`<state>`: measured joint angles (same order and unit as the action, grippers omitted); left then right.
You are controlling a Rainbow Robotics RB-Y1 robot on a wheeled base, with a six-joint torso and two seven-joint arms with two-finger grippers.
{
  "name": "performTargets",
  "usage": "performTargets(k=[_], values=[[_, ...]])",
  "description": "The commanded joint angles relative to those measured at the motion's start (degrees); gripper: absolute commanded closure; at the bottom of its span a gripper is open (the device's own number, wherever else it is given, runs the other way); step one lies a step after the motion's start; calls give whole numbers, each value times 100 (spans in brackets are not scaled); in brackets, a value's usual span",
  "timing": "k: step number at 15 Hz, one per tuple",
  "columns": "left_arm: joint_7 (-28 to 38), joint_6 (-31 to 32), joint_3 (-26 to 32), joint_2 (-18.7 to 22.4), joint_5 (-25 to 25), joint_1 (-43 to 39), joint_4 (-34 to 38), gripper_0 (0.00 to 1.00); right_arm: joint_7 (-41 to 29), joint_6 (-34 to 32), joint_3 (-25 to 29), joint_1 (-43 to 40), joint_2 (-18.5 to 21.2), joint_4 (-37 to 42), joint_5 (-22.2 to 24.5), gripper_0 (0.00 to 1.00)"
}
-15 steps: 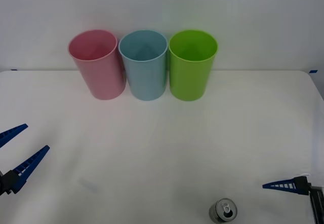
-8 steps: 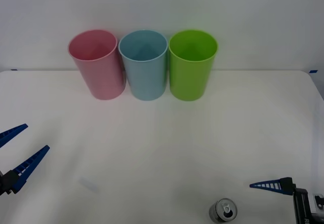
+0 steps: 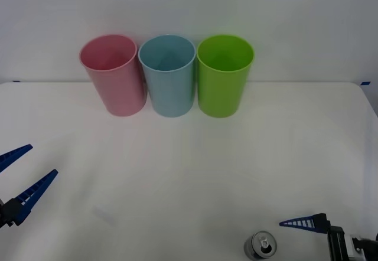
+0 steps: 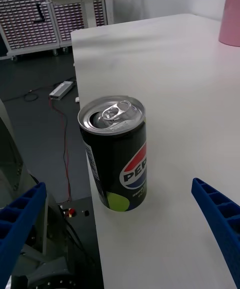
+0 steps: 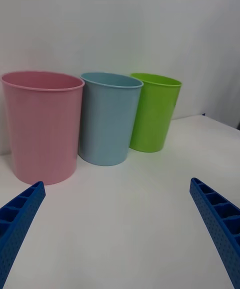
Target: Grasp the object on the table and drop it into the matching bin: aluminum can to the light blue bin, PET bottle to the pink bin.
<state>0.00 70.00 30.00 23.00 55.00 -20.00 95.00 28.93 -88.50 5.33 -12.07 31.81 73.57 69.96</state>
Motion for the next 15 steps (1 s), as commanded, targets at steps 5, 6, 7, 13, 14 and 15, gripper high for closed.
performTargets(k=[5, 6, 7, 13, 14, 15], values=[[0, 0, 0, 0, 0, 0, 0, 0, 227, 158, -313, 38, -299, -132, 9, 0], [0, 0, 0, 0, 0, 0, 0, 0, 271, 193, -340, 38, -360, -132, 18, 0], [0, 0, 0, 0, 0, 0, 0, 0, 289, 220, -340, 47, -422, -132, 44, 0], [0, 0, 0, 0, 0, 0, 0, 0, 429, 422, -384, 47, -756, -132, 194, 0], [0, 0, 0, 0, 0, 0, 0, 0, 438, 457, -428, 47, -773, -132, 194, 0], [0, 0, 0, 0, 0, 0, 0, 0, 456, 474, -445, 47, -800, -132, 194, 0]])
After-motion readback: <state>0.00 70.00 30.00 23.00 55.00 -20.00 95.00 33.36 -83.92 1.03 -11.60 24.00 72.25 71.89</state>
